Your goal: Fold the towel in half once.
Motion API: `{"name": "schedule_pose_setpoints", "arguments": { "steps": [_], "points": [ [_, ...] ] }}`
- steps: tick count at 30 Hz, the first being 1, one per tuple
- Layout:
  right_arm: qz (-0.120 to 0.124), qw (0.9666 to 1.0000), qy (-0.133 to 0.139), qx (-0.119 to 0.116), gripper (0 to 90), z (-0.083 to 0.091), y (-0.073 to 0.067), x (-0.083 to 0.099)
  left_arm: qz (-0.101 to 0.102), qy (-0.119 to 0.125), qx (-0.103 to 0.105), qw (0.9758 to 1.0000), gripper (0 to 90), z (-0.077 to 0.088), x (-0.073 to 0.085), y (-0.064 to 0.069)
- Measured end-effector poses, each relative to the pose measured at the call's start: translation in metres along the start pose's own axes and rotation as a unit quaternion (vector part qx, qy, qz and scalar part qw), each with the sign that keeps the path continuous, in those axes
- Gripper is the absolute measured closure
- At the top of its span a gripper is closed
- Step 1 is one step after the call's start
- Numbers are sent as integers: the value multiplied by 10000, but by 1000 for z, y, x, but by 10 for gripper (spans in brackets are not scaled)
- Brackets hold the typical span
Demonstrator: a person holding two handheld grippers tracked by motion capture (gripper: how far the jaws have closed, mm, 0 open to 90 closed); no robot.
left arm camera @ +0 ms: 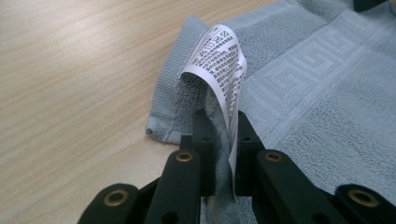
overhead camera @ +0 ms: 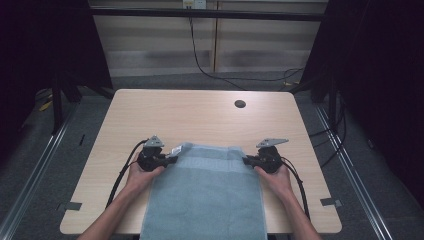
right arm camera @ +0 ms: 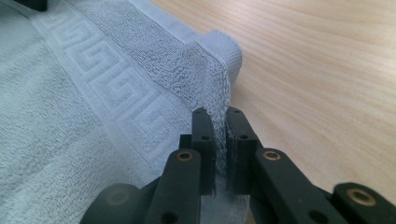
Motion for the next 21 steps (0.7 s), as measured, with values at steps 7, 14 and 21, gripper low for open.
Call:
{"name": "schedule_pose_setpoints", "arguments": {
  "steps": [7,14,21],
  "points": [
    [-233,9951,941,-191,853,23,1,-57,173,797,14,9967,838,25,-47,-3],
    [-28,9901,1398,-145,853,32,1,-118,43,1228,-81,9924,837,47,-94,-12],
    [122,9862,1652,-33,854,29,8,-170,271,1656,-122,9857,837,53,-131,-27]
  ]
}}
Point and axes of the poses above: each handheld gripper's, and its own axes: z roughly backward along the jaws, x roughly out of its underside, y roughly to its right, the point moved 6 cm from there along -z, roughly forward along the jaws, and after that the axes turned 14 degrees about y, right-handed, at the moved point
